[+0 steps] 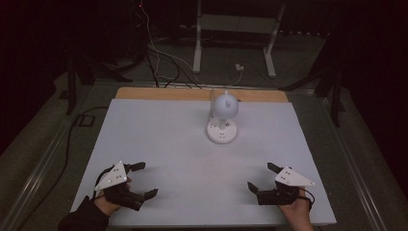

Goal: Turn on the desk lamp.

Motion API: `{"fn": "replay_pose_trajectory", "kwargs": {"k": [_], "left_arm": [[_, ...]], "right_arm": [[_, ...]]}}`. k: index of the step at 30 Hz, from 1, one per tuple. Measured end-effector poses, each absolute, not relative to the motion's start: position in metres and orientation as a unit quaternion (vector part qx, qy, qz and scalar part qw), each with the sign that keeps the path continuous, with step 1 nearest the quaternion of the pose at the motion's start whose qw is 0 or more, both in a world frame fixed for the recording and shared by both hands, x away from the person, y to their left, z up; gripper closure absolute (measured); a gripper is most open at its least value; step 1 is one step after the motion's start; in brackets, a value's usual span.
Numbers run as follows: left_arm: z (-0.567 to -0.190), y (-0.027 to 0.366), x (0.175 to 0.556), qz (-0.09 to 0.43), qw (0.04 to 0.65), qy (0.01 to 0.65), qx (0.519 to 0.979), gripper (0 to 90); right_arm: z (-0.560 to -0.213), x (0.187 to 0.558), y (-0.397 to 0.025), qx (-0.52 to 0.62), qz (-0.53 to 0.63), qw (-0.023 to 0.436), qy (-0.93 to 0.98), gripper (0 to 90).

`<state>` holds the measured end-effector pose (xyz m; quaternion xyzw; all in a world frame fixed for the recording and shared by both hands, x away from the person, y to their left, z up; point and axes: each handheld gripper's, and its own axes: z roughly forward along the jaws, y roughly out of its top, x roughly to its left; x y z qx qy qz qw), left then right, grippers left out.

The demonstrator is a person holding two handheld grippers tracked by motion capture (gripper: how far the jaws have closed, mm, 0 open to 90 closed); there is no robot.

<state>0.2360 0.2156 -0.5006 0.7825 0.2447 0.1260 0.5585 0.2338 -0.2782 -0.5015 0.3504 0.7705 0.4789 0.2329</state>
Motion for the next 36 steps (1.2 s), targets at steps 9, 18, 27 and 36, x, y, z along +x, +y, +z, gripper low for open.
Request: {"fn": "replay_pose_trajectory", "kwargs": {"k": [9,18,27,36], "left_arm": [[-0.501,0.215,0.237,0.116,0.560,0.245,0.783,0.3],[-0.501,0.215,0.237,0.113,0.564,0.245,0.780,0.3],[-0.501,0.216,0.237,0.115,0.565,0.246,0.779,0.3],[-0.501,0.216,0.237,0.114,0.569,0.243,0.777,0.3]], "right_arm": [[-0.503,0.235,-0.277,0.354,0.469,0.233,0.775,0.0],[-0.501,0.233,-0.276,0.359,0.464,0.244,0.773,0.0],[-0.500,0.231,-0.270,0.356,0.452,0.246,0.779,0.0],[-0.494,0.231,-0.266,0.370,0.447,0.246,0.777,0.0]]}}
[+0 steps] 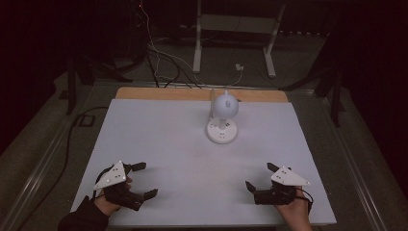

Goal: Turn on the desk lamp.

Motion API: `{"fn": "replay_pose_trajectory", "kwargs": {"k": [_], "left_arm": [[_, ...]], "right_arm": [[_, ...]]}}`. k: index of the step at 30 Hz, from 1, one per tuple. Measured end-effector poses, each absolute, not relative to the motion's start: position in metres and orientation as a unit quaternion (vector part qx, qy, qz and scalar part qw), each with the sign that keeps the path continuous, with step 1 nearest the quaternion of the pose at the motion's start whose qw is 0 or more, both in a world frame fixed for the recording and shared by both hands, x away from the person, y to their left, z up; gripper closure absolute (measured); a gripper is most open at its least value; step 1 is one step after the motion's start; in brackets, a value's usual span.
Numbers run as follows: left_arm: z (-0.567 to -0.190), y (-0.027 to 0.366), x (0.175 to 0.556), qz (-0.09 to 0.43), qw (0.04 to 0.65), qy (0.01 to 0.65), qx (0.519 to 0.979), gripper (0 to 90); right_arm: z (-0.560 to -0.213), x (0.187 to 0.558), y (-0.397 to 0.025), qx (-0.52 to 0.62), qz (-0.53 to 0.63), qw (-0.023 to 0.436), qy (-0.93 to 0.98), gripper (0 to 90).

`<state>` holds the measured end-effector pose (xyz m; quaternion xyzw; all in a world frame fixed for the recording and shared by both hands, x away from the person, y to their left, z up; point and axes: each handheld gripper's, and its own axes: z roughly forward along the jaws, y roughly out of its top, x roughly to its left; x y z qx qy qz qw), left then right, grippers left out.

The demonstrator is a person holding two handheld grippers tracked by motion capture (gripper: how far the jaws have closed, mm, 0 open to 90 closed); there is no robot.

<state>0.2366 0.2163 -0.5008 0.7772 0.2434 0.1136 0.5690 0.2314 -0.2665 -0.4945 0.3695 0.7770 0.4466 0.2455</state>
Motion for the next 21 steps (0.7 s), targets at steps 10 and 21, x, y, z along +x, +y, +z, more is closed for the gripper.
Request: {"fn": "replay_pose_trajectory", "kwargs": {"k": [10,21], "left_arm": [[-0.501,0.216,0.237,0.112,0.569,0.244,0.777,0.3],[-0.501,0.216,0.237,0.112,0.569,0.244,0.777,0.3]], "right_arm": [[-0.482,0.232,-0.264,0.374,0.452,0.240,0.774,0.0],[-0.469,0.236,-0.264,0.380,0.457,0.228,0.771,0.0]]}}
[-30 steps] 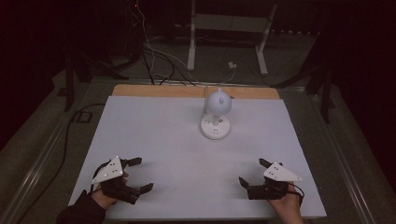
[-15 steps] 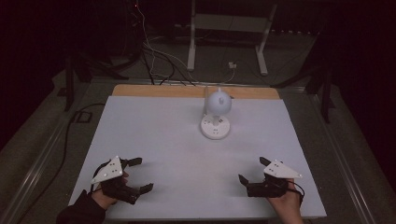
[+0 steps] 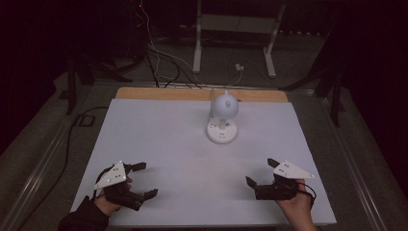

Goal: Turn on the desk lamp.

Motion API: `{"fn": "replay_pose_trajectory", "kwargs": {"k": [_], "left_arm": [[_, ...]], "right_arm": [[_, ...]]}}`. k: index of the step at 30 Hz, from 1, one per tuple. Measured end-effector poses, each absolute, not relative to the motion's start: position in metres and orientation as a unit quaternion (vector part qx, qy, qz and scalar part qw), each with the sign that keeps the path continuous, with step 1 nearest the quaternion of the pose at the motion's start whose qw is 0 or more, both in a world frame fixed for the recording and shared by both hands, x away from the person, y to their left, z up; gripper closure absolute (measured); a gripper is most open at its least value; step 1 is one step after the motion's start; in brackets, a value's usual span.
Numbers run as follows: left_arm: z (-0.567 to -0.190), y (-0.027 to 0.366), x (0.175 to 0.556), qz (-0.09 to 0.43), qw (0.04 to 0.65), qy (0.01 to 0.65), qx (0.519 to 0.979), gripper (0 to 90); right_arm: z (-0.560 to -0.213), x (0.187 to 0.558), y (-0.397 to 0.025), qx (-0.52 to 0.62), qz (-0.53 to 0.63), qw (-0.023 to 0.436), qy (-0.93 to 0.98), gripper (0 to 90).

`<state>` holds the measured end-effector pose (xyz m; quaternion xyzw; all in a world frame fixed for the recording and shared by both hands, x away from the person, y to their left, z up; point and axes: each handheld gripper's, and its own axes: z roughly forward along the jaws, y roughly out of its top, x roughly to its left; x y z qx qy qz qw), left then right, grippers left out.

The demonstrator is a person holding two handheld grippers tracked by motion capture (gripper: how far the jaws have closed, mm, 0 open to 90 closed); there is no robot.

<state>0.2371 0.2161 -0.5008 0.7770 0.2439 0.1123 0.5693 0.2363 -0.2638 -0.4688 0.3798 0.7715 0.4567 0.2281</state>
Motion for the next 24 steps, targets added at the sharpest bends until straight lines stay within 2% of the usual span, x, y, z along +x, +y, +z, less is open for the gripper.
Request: {"fn": "replay_pose_trajectory", "kwargs": {"k": [10,24], "left_arm": [[-0.501,0.216,0.237,0.113,0.569,0.243,0.777,0.3],[-0.501,0.216,0.237,0.113,0.569,0.242,0.777,0.3]], "right_arm": [[-0.459,0.245,-0.259,0.379,0.463,0.217,0.772,0.7],[-0.436,0.262,-0.249,0.356,0.467,0.237,0.774,0.0]]}}
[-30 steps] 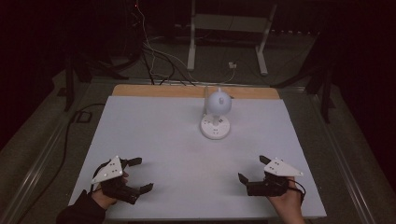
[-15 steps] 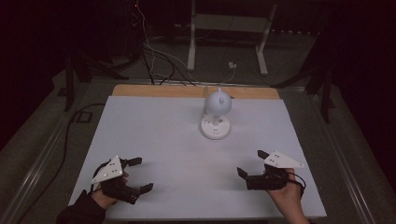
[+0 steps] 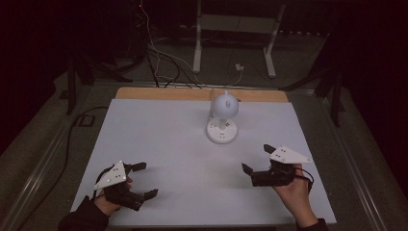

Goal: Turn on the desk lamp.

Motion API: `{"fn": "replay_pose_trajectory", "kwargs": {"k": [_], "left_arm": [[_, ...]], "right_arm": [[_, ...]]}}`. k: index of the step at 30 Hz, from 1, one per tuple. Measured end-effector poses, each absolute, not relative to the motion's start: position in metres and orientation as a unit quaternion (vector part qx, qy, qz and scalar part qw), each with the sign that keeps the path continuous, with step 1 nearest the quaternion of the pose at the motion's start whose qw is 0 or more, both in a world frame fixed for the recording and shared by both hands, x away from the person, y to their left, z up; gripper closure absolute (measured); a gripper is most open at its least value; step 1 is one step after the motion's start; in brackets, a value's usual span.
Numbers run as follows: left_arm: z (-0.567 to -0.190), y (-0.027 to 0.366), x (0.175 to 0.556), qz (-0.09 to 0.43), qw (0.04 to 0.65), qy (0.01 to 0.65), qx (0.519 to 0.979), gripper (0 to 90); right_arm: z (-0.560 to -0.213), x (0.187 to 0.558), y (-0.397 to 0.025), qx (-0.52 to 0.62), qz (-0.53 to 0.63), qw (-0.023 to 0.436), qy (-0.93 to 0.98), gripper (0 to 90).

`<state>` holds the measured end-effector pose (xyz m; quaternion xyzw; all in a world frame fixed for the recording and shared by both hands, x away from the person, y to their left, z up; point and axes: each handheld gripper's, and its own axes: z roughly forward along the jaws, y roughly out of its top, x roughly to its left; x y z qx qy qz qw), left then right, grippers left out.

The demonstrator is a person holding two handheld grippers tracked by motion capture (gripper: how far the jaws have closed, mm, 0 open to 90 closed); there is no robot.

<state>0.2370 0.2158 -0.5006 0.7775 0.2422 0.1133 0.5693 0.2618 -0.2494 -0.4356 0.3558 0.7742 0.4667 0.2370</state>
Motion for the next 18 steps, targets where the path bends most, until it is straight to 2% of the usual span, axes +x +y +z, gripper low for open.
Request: {"fn": "replay_pose_trajectory", "kwargs": {"k": [18], "left_arm": [[-0.501,0.216,0.237,0.111,0.569,0.242,0.778,0.3]], "right_arm": [[-0.423,0.288,-0.237,0.341,0.467,0.225,0.784,0.0]]}}
